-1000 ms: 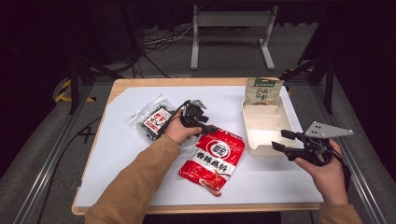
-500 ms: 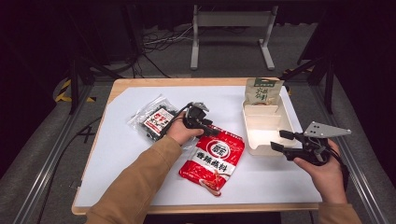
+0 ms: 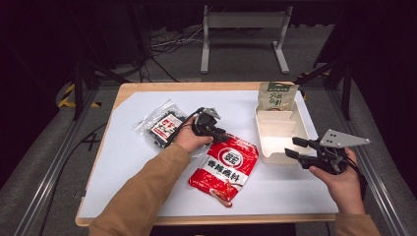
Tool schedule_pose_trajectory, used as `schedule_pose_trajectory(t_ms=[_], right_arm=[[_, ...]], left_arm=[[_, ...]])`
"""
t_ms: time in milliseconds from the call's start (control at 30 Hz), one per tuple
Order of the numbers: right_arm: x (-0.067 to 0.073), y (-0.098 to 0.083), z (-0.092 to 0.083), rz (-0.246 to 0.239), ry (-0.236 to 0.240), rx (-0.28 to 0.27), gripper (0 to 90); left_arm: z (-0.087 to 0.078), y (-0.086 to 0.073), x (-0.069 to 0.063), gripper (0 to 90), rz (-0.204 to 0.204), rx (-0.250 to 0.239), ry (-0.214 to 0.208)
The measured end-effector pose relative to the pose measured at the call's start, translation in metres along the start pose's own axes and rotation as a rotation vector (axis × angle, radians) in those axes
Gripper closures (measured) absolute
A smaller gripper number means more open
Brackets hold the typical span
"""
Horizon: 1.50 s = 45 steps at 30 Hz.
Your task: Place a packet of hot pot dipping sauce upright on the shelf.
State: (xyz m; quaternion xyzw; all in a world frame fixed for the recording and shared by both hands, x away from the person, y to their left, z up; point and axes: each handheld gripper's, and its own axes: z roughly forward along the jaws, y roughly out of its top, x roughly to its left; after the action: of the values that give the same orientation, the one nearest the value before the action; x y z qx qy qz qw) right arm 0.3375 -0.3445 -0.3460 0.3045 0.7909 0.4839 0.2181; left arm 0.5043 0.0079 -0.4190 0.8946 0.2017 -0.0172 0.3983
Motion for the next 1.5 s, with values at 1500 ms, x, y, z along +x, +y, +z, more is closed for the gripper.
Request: schedule_pose_trajectory(t_ms=[1500], right_arm=[[0.037,0.008,0.019,0.132,0.12,0.046,49.7]], left_arm=[[-0.107,0.015,-0.045,89.6,0.042,-0.194,-0.047]])
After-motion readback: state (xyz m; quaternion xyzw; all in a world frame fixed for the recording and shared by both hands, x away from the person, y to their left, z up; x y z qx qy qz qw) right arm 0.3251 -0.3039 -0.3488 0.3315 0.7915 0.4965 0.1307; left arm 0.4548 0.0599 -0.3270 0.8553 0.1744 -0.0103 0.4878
